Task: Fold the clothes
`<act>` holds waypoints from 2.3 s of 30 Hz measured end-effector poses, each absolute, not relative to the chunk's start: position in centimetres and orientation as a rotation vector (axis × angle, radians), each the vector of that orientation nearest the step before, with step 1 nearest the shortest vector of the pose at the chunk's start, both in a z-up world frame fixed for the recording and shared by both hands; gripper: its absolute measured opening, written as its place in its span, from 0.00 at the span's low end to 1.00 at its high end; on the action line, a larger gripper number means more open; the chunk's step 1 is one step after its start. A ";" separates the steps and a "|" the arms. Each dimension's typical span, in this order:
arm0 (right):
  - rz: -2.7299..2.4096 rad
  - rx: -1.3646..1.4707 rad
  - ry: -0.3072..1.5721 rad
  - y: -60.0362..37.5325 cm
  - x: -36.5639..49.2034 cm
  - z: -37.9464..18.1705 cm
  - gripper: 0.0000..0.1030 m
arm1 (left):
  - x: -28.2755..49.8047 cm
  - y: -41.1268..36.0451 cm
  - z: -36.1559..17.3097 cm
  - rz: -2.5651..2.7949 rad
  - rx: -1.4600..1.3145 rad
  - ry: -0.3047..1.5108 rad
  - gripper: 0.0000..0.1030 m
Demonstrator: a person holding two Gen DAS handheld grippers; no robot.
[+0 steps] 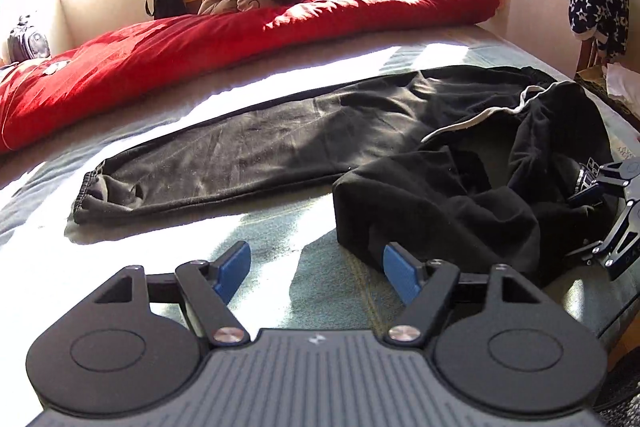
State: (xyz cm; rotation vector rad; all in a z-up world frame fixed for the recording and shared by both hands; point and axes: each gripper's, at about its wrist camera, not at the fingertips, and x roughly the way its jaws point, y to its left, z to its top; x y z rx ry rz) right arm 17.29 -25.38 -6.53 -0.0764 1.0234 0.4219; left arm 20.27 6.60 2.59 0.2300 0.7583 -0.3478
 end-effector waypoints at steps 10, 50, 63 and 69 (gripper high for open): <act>0.378 0.013 0.932 -28.2 15.9 -4.5 1.00 | 20.6 -3.5 3.6 -0.691 0.363 0.694 0.77; 0.602 0.023 0.772 -31.8 18.4 -2.5 1.00 | 16.2 10.8 -5.0 0.129 0.167 1.080 0.19; 0.526 0.024 0.771 -28.6 17.3 -2.2 1.00 | 16.6 4.2 1.2 -0.354 0.358 0.880 0.55; 0.440 -0.004 0.775 -27.1 15.7 -1.5 1.00 | 18.6 0.9 -4.0 -0.484 0.636 0.882 0.55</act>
